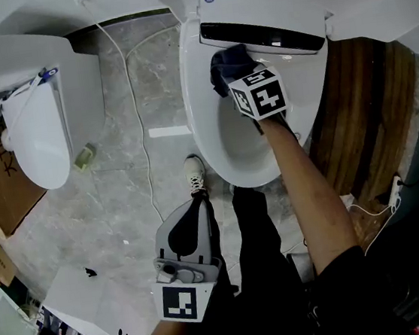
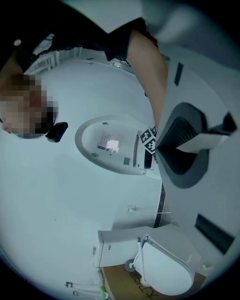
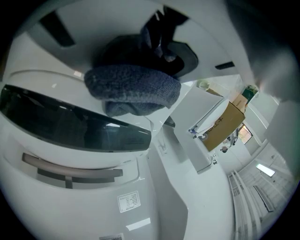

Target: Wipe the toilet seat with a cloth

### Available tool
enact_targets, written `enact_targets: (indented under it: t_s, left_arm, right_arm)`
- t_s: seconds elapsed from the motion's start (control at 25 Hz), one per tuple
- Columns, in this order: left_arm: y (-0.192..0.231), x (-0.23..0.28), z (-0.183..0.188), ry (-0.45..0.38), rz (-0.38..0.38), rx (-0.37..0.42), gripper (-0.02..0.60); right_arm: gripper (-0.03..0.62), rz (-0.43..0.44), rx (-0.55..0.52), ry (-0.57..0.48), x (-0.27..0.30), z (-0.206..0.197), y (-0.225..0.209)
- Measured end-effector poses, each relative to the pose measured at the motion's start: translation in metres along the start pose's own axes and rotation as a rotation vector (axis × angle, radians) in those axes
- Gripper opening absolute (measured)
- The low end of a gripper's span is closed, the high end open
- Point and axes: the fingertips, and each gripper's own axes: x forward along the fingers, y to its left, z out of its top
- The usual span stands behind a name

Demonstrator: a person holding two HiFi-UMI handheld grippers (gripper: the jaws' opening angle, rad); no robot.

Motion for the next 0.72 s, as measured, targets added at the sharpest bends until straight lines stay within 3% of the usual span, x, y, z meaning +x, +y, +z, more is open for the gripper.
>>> enact_targets:
  t_s: [0.72]
  left_arm:
    - [-0.016,0.002,-0.001,-0.001,-0.022,0.013,0.011]
  right_arm:
    - [0.095,-0.094,0.010,0.021,-0.024,-0.029,-0.047]
